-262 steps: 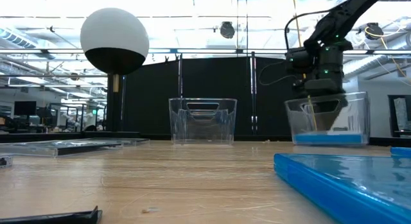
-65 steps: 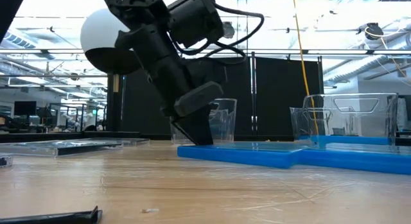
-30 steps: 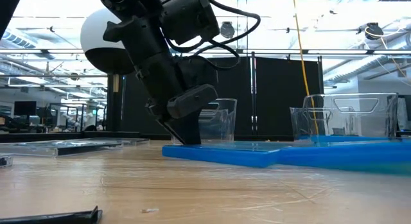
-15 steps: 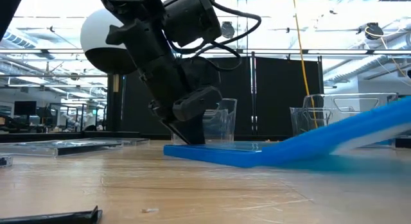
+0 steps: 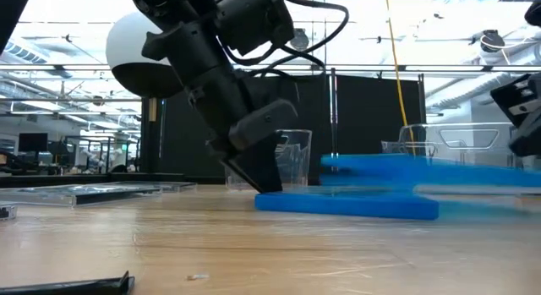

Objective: Pick & place jewel cases by type
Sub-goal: Put the right blue CD case into the right transparent bin

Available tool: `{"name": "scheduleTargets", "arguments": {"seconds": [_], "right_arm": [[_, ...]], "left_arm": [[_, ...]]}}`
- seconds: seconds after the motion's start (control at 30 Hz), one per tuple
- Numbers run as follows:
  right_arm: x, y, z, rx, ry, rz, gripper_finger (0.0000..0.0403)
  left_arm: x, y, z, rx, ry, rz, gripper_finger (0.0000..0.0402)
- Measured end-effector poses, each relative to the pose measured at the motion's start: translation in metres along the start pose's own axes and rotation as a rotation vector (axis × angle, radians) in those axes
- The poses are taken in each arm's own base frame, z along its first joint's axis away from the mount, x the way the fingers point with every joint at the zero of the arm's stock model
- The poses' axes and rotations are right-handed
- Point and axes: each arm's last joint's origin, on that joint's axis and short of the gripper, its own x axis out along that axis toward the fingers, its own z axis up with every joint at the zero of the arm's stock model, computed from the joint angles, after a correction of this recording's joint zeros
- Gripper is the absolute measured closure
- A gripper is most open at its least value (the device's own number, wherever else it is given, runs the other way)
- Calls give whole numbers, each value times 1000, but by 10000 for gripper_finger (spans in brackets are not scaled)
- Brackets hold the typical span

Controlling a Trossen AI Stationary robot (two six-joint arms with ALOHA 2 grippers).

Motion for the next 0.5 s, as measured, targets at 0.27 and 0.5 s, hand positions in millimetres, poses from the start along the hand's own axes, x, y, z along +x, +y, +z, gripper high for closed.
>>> {"name": "scheduleTargets", "arguments": {"seconds": [0.27,0.5], "right_arm": [[0,2,-1,8,58,67,403],[-3,-3,-10,47,144,37,403]], "left_arm": [[0,0,0,15,7,-8,304],[-1,0,0,12,8,-6,304]]}}
